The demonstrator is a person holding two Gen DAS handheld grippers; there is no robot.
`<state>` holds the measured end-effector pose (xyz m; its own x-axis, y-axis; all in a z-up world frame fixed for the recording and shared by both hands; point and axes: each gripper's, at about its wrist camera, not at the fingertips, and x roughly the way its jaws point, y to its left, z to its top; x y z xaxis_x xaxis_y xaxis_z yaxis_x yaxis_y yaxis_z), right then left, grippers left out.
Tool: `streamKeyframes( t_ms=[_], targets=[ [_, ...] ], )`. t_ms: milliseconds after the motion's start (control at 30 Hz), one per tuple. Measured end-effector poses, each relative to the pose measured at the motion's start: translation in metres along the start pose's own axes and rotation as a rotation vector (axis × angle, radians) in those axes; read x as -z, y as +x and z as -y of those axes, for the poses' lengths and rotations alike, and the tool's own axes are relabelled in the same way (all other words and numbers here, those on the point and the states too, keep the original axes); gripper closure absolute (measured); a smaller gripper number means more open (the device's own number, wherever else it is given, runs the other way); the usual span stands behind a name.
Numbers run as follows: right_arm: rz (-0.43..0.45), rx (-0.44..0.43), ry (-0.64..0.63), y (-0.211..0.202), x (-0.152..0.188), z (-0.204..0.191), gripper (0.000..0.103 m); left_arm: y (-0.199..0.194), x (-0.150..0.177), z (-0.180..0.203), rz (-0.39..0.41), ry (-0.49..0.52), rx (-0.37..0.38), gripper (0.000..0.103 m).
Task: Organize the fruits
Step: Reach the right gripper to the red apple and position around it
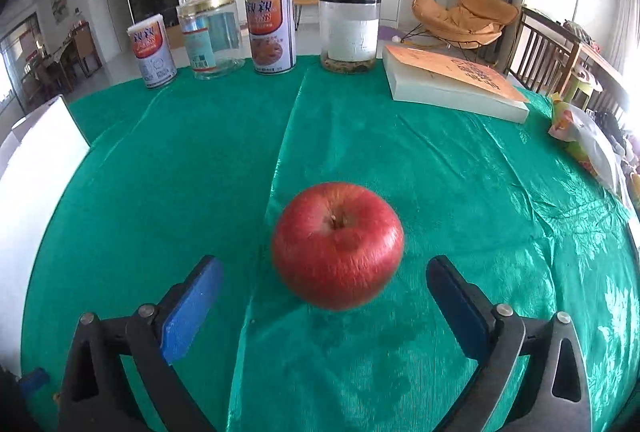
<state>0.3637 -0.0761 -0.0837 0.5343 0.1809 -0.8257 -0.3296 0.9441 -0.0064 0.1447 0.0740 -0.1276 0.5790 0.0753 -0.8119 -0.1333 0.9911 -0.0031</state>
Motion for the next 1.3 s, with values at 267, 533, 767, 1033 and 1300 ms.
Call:
streamKeyframes(
  t_ms=[267, 533, 767, 1033, 1300],
  targets=[
    [-0.022, -0.088, 0.078, -0.031, 0.021, 0.032, 0.035, 0.000, 0.000, 0.000, 0.000, 0.000, 0.000, 0.000],
    [-0.074, -0.102, -0.018, -0.115, 0.123, 0.027, 0.035, 0.000, 0.000, 0.000, 0.000, -0.001, -0.001, 0.000],
    [-0.011, -0.055, 0.006, -0.124, 0.185, 0.013, 0.031, -0.001, 0.000, -0.001, 0.001, -0.002, -0.002, 0.000],
    [0.018, -0.011, 0.026, -0.116, 0.200, 0.007, 0.008, -0.001, 0.000, -0.001, 0.001, -0.002, -0.002, 0.000],
    [-0.005, -0.003, 0.024, -0.113, 0.199, 0.004, 0.000, -0.001, 0.000, -0.002, 0.001, -0.003, -0.003, 0.000]
  ],
)
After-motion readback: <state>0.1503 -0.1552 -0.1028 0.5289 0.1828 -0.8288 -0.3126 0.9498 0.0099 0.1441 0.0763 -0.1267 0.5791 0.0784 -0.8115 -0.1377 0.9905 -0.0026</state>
